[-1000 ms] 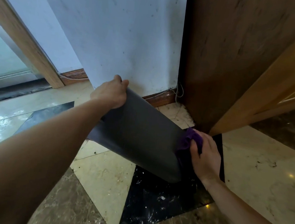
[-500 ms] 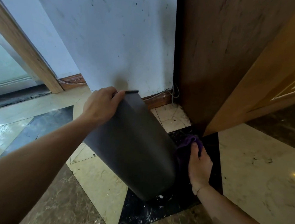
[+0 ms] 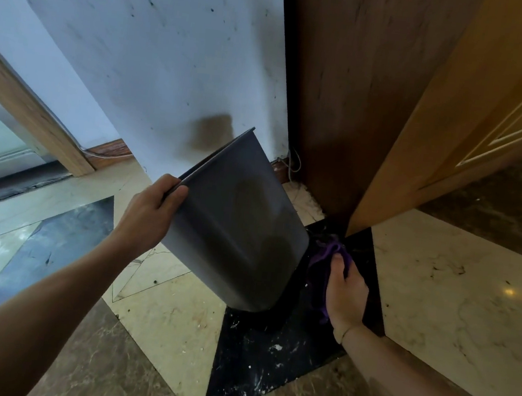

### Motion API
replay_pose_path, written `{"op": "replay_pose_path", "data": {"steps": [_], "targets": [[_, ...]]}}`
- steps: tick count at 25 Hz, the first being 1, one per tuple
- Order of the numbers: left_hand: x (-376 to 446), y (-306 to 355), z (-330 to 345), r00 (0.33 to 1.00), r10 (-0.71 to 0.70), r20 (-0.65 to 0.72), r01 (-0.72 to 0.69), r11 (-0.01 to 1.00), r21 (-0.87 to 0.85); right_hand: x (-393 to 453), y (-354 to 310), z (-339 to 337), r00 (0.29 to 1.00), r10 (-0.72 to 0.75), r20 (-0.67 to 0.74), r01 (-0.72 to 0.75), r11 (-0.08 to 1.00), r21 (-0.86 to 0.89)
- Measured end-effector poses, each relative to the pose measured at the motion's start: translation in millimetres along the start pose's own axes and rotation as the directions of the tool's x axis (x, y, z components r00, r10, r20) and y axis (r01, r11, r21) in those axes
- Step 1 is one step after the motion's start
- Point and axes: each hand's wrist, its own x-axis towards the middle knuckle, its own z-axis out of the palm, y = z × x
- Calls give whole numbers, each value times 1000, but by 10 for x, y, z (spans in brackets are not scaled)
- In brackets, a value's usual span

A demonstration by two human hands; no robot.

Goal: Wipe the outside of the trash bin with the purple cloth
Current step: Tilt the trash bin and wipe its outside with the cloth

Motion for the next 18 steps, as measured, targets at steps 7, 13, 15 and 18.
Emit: {"op": "replay_pose_path", "data": {"steps": [7,13,15,18], "targets": [[-66,-1,-51,1000,11,17,-11,999,33,-121,87,111,998,-48,48,50,998,-39],[-107,205,128,998,-11,55,8,999,49,-262,-439,401,968,-239,77,237,971,32],[-144,252,178,999,-20,37,21,1000,-10,-360,-859,603,903,-420,93,403,901,161],[-182,264,178,1000,-9,24,10,998,-54,-543,-1421,913,756,-643,119,632,765,123]]}}
